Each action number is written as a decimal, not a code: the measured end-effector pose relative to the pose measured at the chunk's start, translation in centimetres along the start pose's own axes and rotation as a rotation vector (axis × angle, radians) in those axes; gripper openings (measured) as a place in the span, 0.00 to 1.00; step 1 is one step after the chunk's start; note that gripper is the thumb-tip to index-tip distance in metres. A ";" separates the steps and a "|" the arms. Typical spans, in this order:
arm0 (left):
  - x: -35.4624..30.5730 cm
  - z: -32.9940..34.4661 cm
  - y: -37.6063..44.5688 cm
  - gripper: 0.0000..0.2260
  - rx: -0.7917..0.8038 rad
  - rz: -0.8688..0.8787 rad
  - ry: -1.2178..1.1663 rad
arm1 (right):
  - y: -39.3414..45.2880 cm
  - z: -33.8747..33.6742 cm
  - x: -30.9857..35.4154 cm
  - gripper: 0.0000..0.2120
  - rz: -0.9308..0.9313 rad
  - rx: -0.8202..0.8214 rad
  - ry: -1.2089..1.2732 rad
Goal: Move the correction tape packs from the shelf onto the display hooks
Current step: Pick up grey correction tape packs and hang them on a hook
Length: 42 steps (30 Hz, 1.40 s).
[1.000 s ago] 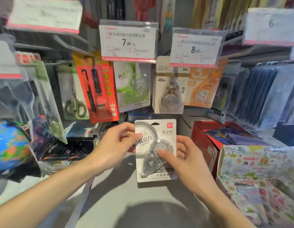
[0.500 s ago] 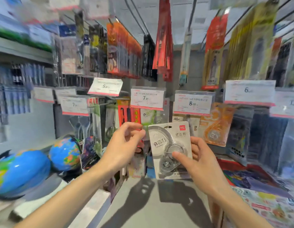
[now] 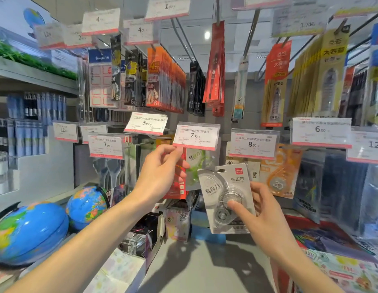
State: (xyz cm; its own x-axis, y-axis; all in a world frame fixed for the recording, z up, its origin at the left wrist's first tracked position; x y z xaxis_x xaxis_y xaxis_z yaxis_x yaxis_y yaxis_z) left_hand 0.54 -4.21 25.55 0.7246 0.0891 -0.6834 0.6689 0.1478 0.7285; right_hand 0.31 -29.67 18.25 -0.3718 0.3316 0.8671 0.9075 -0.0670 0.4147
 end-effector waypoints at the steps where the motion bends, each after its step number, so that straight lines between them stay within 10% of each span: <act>1: -0.4 -0.3 0.2 0.08 -0.009 0.010 0.010 | 0.0 0.3 0.1 0.19 -0.004 -0.002 0.008; 35: -1.2 -1.8 0.0 0.01 0.027 0.171 0.144 | 6.6 5.1 2.9 0.13 0.051 -0.115 0.063; 42: 5.1 0.3 -0.8 0.24 0.118 0.115 0.364 | 6.6 5.4 2.5 0.20 -0.008 -0.087 -0.035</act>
State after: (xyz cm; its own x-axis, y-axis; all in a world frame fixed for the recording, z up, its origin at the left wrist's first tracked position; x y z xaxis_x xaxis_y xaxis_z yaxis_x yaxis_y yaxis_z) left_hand 3.73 -4.20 21.53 0.7040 0.4448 -0.5537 0.6166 0.0039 0.7872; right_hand 6.41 -24.15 21.67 -0.3702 0.3653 0.8541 0.8837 -0.1449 0.4450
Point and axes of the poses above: each hand's wrist, its own y-axis towards the middle knuckle, its own z-axis out of the palm, x = y × z, the point moved 9 cm from there along y, towards the middle knuckle, and after that the axes turned 13 degrees about z, right-handed, at the moved point
